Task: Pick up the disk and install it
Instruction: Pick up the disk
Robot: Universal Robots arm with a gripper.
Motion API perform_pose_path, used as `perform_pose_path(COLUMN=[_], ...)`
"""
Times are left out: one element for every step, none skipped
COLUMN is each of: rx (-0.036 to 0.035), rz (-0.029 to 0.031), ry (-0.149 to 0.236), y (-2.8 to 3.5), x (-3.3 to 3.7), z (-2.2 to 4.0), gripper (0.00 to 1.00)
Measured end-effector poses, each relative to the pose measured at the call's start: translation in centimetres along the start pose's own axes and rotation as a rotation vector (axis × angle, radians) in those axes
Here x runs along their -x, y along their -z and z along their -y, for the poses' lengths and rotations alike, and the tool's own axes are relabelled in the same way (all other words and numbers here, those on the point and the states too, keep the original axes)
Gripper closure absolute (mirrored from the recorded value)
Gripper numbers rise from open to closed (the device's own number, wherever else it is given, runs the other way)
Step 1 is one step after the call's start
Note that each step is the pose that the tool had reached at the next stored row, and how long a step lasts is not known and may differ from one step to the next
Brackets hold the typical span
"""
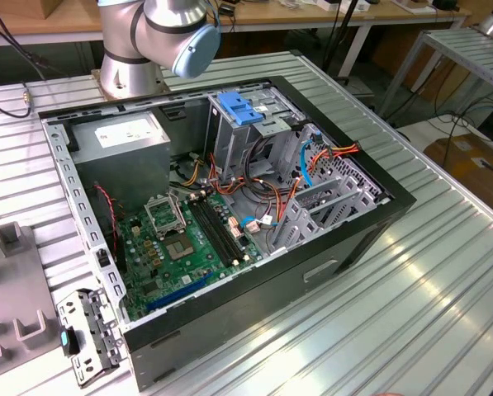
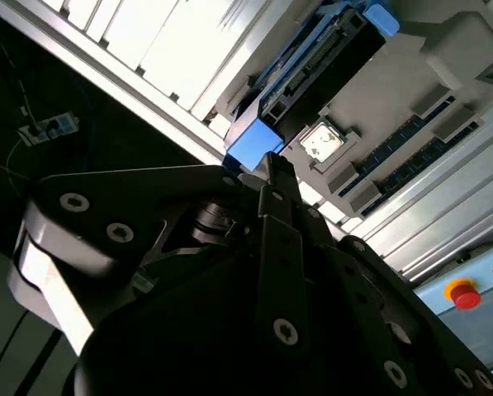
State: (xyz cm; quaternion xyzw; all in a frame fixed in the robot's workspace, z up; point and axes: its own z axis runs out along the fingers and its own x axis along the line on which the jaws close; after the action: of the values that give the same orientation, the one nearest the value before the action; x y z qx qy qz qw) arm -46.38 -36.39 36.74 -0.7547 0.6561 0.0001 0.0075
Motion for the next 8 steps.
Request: perform_pose_path(rx=[0.0000, 0.0000, -0.0001, -0.0001, -0.0001, -0.0001, -0.0001, -0.0001], rz=[-0.0001, -0.0002, -0.0002, -0.0002, -0.0002, -0.0002, -0.0001, -0.0002], ry=[-0.009, -0.011, -0.011, -0.011, -0.011, -0.011, -0.011, -0.012], y=[0.00, -0.01, -0.01, -0.01, -0.01, -0.01, -0.01, -0.01], x=[0.00, 0.00, 0.00, 0.00, 0.00, 0.01, 0.00, 0.01], z=[0.00, 0.00, 0.00, 0.00, 0.00, 0.00, 0.00, 0.00], gripper=[0.89, 0.89, 0.89, 0.89, 0.89, 0.89, 0.89, 0.89])
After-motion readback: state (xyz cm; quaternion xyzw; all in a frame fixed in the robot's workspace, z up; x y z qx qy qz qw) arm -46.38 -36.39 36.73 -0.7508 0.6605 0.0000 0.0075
